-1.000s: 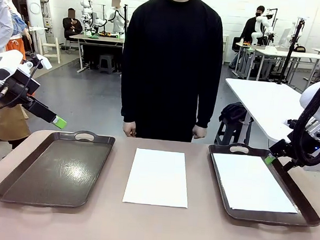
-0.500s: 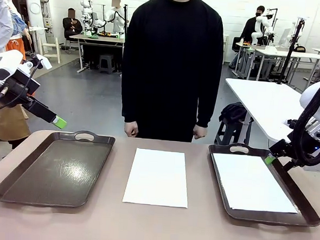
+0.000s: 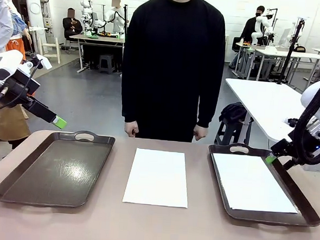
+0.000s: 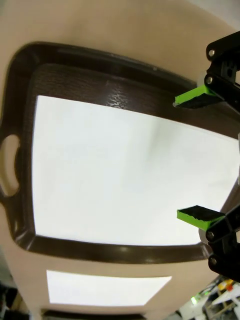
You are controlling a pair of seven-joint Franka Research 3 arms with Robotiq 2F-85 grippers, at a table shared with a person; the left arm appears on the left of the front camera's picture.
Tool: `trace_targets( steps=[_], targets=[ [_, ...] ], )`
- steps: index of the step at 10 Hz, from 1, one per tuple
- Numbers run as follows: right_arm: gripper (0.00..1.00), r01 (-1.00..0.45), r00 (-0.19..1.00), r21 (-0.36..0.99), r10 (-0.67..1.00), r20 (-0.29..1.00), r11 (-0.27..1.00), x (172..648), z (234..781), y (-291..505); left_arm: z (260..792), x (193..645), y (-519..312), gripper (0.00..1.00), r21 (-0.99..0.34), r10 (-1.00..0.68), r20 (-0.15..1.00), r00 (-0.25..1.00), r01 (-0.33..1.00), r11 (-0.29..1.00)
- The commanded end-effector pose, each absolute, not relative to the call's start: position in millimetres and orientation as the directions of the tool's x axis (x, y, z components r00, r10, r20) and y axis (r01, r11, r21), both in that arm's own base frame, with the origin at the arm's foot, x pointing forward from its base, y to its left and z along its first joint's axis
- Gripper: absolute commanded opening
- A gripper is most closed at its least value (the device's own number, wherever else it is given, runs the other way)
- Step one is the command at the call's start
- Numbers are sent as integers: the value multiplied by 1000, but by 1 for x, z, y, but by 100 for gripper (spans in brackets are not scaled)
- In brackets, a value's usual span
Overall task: Sort the A4 documents.
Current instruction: Receive the A4 Paper.
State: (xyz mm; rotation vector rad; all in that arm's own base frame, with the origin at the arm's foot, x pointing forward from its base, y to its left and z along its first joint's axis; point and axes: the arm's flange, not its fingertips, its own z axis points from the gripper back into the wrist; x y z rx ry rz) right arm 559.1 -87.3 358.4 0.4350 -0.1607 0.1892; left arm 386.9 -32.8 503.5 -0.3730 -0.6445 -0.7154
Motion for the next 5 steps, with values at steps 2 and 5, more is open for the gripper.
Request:
trace_targets(
  steps=[2,5],
  targets=[
    [100,-547,796,347,345,497,762,501,434,-97,501,388,-30,100,-102,-486,669,562,717,690],
    [100,-728,645,282,483,593,625,463,471,-84,501,388,-30,100,-102,-486,669,562,717,690]
  ],
)
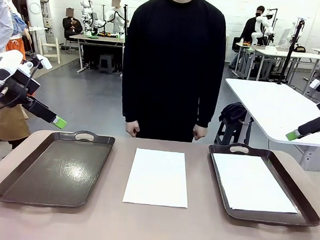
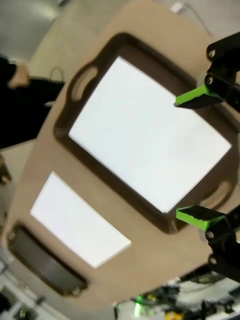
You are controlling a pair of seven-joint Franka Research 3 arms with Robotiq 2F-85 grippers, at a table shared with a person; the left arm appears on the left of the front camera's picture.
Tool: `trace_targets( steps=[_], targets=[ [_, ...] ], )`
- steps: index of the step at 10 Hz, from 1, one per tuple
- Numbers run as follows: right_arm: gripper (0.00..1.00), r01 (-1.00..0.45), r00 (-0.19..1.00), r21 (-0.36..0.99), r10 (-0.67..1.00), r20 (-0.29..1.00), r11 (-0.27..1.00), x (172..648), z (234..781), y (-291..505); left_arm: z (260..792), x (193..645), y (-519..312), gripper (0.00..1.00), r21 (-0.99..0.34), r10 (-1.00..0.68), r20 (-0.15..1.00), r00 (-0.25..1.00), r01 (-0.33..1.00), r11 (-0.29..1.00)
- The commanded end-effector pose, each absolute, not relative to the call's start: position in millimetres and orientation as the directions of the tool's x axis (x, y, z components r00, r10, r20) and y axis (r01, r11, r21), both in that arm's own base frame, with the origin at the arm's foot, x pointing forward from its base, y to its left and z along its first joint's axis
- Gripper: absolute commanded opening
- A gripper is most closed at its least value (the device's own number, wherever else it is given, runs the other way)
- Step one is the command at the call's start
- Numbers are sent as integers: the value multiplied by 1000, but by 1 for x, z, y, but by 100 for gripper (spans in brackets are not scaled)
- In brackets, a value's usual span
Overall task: Sort the A4 documents.
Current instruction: Receive the A4 Paper.
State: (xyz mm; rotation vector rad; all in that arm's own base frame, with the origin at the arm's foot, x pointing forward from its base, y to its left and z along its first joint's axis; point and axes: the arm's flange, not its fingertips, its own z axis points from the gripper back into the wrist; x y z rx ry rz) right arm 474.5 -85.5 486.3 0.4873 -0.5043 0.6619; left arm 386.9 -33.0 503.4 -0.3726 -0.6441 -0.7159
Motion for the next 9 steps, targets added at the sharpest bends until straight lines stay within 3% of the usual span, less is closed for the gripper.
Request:
trace_targets(
  steps=[1,6,9],
  targets=[
    [100,-769,599,258,520,609,585,455,484,-78,501,388,-30,100,-102,-486,669,562,717,690],
    [100,-877,444,159,637,630,454,434,523,-51,501,388,-30,100,-102,-486,669,562,717,690],
    [100,-881,443,165,650,617,444,430,521,-53,501,388,-30,100,-102,-486,669,562,717,690]
  ],
)
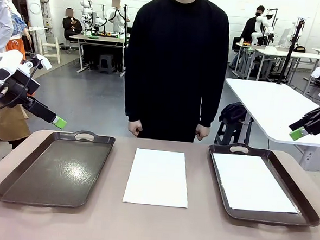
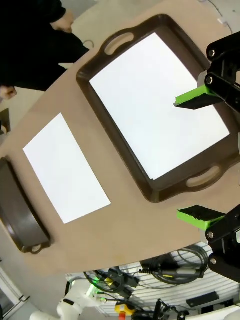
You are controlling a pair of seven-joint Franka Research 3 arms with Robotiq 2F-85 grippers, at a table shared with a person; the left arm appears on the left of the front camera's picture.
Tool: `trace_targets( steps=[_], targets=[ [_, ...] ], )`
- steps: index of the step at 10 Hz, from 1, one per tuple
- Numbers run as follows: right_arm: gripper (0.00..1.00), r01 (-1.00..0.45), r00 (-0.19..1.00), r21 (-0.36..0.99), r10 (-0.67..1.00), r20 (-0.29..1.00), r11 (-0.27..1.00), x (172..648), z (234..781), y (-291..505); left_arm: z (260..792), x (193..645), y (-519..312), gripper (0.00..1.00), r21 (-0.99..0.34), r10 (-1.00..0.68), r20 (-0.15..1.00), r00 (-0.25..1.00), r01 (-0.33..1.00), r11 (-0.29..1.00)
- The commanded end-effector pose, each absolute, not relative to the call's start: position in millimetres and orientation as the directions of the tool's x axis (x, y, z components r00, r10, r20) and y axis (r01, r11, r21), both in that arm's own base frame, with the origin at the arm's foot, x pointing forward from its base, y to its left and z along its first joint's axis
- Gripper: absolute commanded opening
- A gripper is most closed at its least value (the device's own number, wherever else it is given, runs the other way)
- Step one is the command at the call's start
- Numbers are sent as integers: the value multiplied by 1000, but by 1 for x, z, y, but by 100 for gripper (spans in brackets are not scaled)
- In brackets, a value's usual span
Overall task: Sort the A4 documents.
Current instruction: Receive the A4 Paper.
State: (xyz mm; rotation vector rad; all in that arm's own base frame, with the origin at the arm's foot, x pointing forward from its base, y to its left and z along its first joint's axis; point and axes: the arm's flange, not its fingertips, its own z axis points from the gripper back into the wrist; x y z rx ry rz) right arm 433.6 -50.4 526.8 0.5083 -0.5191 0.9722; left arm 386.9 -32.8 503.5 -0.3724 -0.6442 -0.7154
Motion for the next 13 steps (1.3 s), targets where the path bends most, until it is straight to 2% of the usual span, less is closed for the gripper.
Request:
trace_targets(
  steps=[1,3,4,13],
  targets=[
    [100,-881,444,167,650,617,443,430,521,-54,501,388,-30,100,-102,-486,669,562,717,690],
    [100,-877,457,200,632,626,437,429,520,-57,501,388,-30,100,-102,-486,669,562,717,690],
    [100,-867,465,174,633,619,467,433,524,-54,501,388,-30,100,-102,-486,669,562,717,690],
    [100,-867,465,174,633,619,467,433,524,-54,501,388,-30,100,-102,-486,669,562,717,690]
  ],
)
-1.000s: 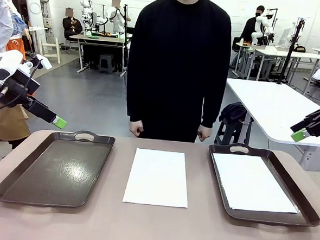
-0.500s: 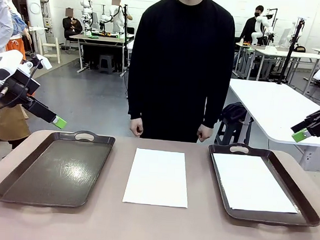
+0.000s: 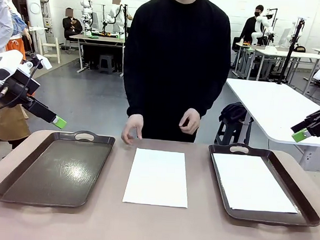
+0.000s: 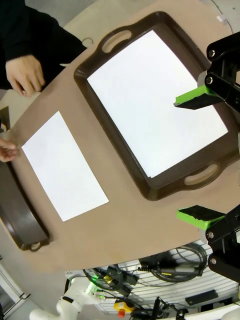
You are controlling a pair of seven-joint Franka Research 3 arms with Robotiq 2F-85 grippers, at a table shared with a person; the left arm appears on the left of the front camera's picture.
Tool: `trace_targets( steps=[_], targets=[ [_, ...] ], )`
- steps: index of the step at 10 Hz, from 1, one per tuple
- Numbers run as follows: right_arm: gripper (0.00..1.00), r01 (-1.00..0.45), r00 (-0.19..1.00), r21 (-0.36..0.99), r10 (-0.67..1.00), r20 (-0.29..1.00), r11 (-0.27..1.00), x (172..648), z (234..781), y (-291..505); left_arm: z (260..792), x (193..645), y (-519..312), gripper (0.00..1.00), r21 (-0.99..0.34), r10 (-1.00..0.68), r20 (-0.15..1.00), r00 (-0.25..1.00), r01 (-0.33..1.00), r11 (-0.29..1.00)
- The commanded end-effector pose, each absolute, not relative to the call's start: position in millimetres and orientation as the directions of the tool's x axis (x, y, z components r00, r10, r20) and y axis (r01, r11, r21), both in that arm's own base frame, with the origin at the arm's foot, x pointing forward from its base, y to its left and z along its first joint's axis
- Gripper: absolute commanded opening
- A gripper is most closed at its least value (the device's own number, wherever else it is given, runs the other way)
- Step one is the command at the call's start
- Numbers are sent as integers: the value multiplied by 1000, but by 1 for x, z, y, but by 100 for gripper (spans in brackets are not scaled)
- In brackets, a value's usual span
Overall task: Sort the A4 documents.
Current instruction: Receive the A4 Paper.
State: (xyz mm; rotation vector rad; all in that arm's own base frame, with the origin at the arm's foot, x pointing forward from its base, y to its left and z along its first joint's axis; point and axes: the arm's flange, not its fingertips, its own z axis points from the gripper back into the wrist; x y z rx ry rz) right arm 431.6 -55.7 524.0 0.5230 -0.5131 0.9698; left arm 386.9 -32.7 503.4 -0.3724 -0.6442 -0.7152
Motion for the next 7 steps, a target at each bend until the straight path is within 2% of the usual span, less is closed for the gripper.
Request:
trace_targets(
  steps=[1,7],
  targets=[
    [100,-867,465,174,633,619,467,433,524,-54,501,388,-30,100,-102,-486,669,562,717,690],
    [100,-867,465,174,633,619,467,433,524,-54,501,388,-30,100,-102,-486,669,562,717,690]
  ],
)
